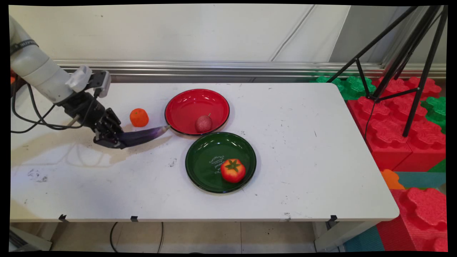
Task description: Place the picked object on the table
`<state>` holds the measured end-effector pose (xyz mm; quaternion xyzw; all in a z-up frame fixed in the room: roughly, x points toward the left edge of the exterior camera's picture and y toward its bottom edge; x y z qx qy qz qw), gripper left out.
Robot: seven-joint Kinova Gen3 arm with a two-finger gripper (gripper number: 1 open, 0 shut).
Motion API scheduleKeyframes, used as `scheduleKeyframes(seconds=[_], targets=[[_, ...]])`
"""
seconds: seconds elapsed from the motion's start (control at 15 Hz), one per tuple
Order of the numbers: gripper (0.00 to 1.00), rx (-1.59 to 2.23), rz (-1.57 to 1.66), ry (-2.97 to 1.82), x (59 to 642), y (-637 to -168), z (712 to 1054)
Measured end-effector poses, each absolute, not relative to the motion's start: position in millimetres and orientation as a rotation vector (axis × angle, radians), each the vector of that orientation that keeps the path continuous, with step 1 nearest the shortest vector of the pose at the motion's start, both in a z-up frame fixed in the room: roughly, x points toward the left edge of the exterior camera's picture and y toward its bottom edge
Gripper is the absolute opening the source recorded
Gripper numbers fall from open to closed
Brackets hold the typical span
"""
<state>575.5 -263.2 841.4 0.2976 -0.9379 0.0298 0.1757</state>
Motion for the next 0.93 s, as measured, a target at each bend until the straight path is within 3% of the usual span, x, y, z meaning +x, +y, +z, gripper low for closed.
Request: scheduleKeyframes(seconds=[0.6, 0.67, 0.93], targets=[[0.00, 0.933, 0.041, -2.671, 583, -263, 810], [1.00, 0.942, 0.038, -2.667, 583, -263, 807], [1.00, 0.972, 0.031, -2.644, 584, -262, 802]])
